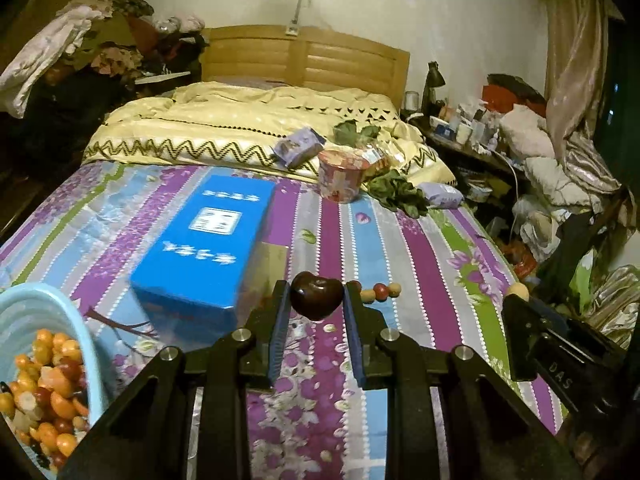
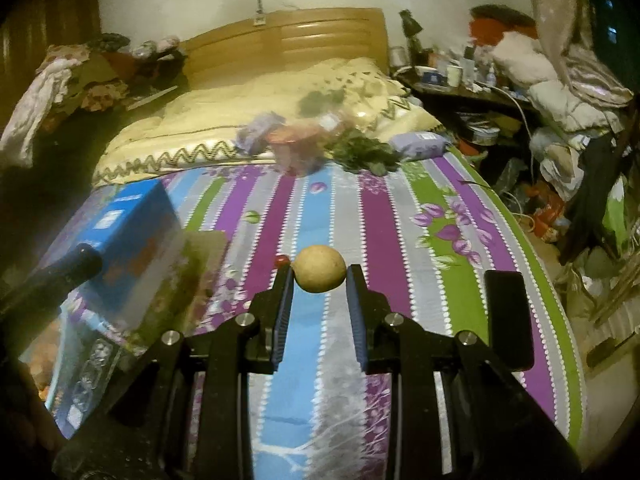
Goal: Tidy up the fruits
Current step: 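Carry the tan fruit and dark plum in both tools over the basket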
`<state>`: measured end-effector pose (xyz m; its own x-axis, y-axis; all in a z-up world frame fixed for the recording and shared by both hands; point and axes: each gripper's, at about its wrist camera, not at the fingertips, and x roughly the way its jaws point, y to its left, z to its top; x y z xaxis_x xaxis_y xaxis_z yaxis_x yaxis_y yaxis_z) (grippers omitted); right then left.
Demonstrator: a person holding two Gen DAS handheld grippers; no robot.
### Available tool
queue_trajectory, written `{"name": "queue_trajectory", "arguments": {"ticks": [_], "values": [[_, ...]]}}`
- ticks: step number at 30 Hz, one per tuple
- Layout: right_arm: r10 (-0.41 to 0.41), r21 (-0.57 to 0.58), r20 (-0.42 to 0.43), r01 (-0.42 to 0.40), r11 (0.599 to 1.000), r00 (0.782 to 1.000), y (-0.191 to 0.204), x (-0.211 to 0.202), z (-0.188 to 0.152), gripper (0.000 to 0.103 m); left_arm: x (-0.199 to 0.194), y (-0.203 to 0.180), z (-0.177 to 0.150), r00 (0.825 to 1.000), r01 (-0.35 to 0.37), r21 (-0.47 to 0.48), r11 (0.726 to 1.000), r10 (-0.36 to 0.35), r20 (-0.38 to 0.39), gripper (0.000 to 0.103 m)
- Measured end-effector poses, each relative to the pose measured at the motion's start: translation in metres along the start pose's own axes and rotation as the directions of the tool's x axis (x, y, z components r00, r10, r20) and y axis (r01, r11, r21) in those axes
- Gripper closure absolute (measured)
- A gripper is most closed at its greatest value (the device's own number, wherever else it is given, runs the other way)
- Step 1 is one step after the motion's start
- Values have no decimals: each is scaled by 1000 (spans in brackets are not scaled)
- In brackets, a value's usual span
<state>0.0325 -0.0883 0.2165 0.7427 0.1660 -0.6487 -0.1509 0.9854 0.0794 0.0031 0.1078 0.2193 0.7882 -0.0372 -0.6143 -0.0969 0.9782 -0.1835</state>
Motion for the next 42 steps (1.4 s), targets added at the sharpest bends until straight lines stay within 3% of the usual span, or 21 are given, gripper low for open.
{"name": "queue_trajectory", "arguments": {"ticks": [17,24,34,42], "values": [[113,-138,54,-105,985,992,110,-42,4,75,-93,109,5,987,-108,-117,987,121,104,76],[196,-197,49,-183,963,979,162,-56,2,75,-122,158,1,977,-168,-171,971,187,106,76],[324,-281,-27,-319,905,946,240,-64,-11,75,-164,237,-17,954,-266,-257,929,292,70,76],[382,-328,-159,-414,849,910,294,-58,-31,75,-178,289,-35,950,-300,-307,903,311,-14,76]]}}
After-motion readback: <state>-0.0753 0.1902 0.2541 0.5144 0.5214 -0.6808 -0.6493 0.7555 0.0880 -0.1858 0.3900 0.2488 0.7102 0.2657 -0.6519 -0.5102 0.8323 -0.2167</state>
